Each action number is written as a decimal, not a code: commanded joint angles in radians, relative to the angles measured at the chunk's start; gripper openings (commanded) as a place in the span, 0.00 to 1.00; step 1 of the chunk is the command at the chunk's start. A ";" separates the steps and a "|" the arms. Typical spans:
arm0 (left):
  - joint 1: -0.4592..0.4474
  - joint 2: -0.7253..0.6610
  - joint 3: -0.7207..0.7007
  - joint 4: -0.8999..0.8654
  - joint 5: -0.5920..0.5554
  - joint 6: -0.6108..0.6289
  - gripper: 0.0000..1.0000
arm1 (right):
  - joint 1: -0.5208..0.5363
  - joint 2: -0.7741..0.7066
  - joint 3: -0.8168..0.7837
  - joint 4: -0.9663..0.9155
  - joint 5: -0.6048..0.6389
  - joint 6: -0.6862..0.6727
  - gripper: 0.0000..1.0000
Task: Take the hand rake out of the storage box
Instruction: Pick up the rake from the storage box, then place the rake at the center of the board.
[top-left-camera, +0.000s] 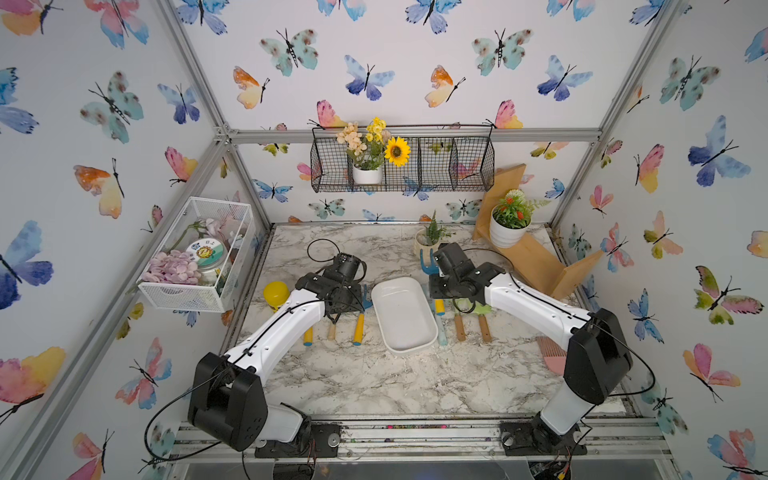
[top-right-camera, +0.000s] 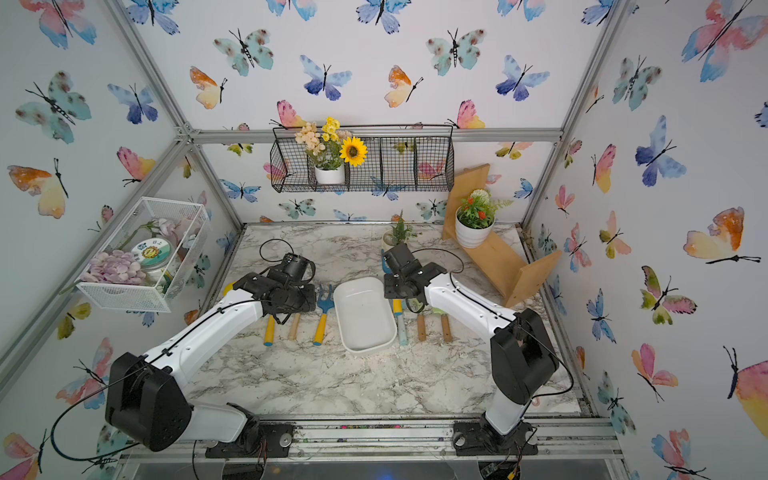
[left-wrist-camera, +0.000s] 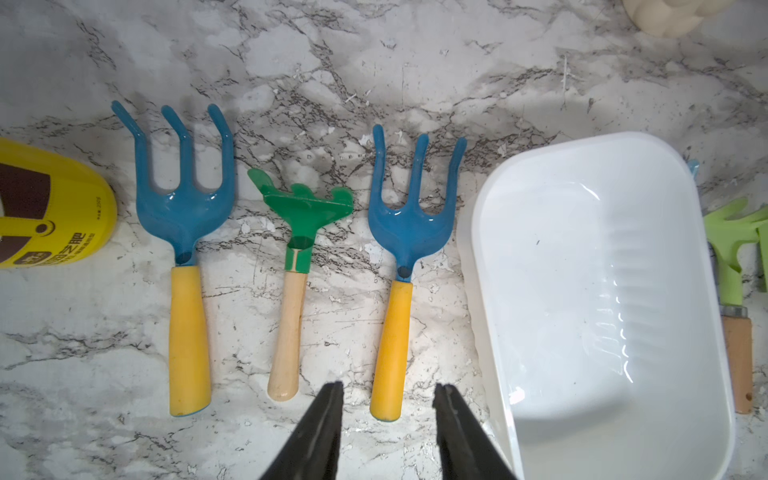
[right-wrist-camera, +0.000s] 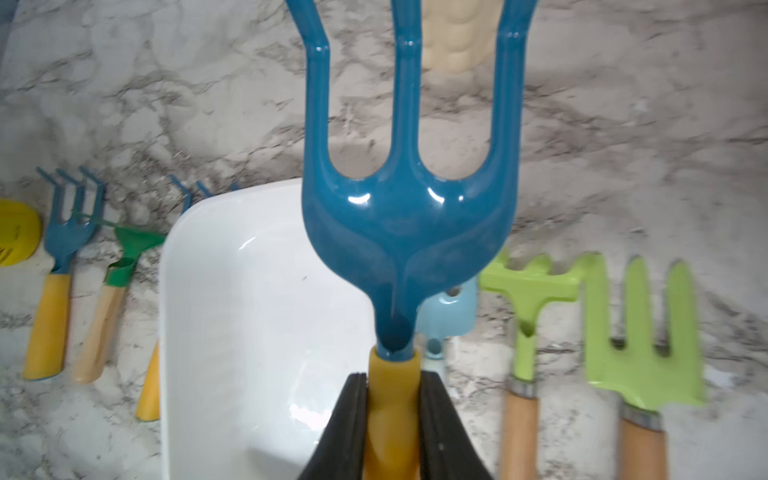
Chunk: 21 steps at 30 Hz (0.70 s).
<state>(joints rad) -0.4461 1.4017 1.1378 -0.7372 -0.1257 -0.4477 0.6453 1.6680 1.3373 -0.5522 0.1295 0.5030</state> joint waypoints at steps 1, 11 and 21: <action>0.005 -0.006 0.017 -0.006 0.014 0.012 0.42 | -0.064 -0.055 -0.042 -0.087 -0.036 -0.103 0.05; 0.016 -0.006 0.023 -0.006 0.027 0.023 0.42 | -0.289 -0.106 -0.158 -0.140 -0.035 -0.270 0.03; 0.029 -0.009 0.003 -0.027 0.029 0.033 0.42 | -0.452 -0.071 -0.209 -0.120 -0.045 -0.422 0.04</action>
<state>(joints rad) -0.4225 1.4017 1.1370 -0.7391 -0.1253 -0.4320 0.2104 1.5879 1.1477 -0.6720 0.0967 0.1555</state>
